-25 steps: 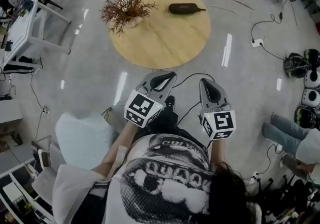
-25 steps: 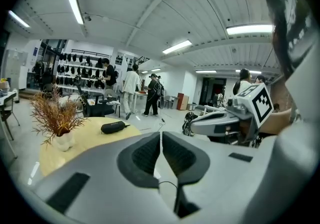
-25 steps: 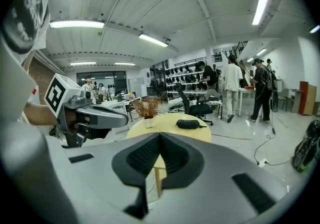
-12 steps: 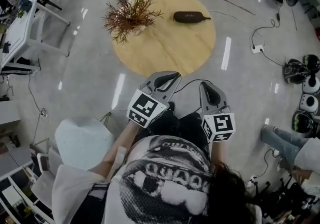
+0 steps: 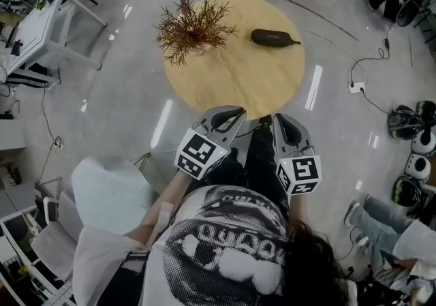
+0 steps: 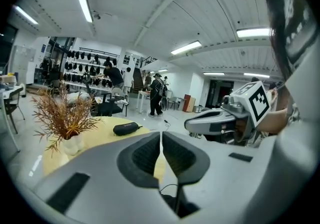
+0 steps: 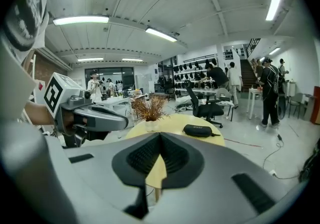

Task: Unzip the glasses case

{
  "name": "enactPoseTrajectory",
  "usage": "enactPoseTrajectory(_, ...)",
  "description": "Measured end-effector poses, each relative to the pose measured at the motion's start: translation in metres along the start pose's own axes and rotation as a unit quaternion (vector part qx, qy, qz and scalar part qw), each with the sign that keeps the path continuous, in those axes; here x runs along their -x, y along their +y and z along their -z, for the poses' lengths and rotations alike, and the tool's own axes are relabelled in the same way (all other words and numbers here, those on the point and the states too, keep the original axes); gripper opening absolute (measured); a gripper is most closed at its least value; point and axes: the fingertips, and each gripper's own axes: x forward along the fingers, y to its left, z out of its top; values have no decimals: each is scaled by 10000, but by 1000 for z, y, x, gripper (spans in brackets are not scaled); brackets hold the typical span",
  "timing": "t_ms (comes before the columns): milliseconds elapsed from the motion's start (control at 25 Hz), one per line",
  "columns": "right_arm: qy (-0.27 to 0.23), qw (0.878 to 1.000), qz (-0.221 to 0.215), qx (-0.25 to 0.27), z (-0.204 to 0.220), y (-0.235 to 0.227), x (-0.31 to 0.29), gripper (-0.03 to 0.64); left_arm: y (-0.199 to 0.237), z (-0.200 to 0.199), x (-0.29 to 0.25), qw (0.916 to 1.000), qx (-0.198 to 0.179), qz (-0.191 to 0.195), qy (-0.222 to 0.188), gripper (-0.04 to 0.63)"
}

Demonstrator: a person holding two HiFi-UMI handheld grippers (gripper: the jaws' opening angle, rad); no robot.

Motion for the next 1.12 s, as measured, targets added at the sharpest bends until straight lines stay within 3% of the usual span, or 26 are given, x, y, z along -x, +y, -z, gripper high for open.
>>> enactPoseTrajectory(520, 163, 9943, -999, 347, -34, -78, -90, 0, 71, -31, -66, 9926, 467, -1119, -92, 21)
enactPoseTrajectory(800, 392, 9885, -1408, 400, -39, -141, -130, 0, 88, -62, -129, 9903, 329, -1338, -175, 21)
enactPoseTrajectory(1120, 744, 9740, -2019, 708, -26, -177, -173, 1, 89, -57, -159, 9858, 428, -1621, 52, 21)
